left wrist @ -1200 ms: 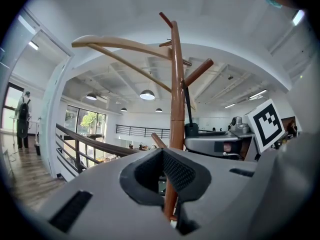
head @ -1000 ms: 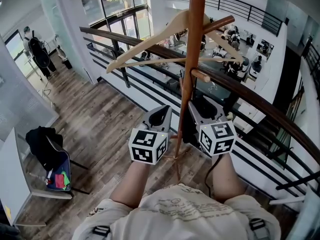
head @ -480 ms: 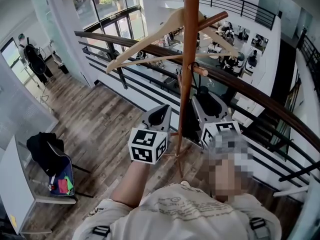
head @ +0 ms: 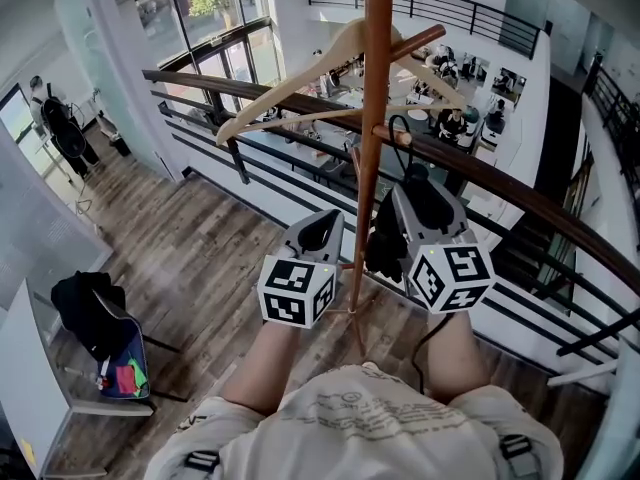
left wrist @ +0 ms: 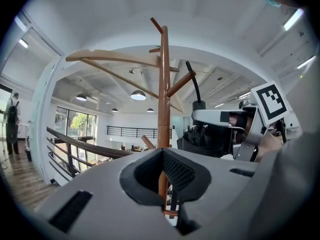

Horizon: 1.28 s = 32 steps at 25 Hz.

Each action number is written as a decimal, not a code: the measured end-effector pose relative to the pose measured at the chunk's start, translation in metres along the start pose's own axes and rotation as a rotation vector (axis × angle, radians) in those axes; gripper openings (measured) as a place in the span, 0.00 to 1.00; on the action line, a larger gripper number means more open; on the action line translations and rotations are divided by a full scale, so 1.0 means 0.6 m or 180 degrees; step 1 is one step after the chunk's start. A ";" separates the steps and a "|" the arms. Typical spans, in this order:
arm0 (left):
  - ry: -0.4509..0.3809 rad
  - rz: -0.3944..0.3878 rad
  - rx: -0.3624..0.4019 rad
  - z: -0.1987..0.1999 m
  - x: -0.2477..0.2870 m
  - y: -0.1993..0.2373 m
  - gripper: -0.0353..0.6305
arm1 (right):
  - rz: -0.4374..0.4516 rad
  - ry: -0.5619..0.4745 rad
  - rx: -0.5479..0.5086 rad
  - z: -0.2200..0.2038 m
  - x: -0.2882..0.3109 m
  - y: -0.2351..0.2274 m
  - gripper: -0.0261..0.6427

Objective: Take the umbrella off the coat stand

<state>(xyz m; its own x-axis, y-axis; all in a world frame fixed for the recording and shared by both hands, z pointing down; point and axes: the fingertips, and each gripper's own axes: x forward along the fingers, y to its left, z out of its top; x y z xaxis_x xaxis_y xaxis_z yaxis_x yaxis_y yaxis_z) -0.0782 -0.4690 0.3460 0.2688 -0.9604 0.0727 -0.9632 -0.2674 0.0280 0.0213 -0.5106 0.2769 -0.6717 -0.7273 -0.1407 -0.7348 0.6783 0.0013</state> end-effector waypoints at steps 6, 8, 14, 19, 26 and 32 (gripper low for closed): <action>0.0007 -0.0097 0.0014 -0.001 -0.009 -0.008 0.06 | -0.0117 -0.0089 0.0018 0.015 -0.024 0.005 0.27; 0.0013 -0.0130 0.0024 -0.004 -0.013 -0.012 0.06 | -0.0149 -0.0099 0.0026 0.014 -0.034 0.009 0.27; 0.0013 -0.0260 0.0058 -0.012 -0.031 -0.022 0.06 | -0.0277 -0.0057 0.0038 -0.006 -0.064 0.029 0.27; 0.0026 -0.0335 0.0067 -0.022 -0.053 -0.030 0.06 | -0.0331 -0.0016 0.0074 -0.030 -0.092 0.051 0.27; 0.0017 -0.0395 0.0048 -0.028 -0.092 -0.029 0.06 | -0.0401 0.0082 0.0115 -0.062 -0.121 0.092 0.27; 0.0030 -0.0459 0.0025 -0.044 -0.118 -0.031 0.06 | -0.0480 0.0150 0.0120 -0.086 -0.146 0.115 0.27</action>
<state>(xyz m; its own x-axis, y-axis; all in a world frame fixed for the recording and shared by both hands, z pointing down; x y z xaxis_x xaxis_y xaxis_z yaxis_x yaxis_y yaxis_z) -0.0793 -0.3942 0.3668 0.4045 -0.9112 0.0777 -0.9145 -0.4033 0.0309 0.0245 -0.4056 0.3405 -0.5585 -0.8246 -0.0898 -0.8241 0.5639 -0.0535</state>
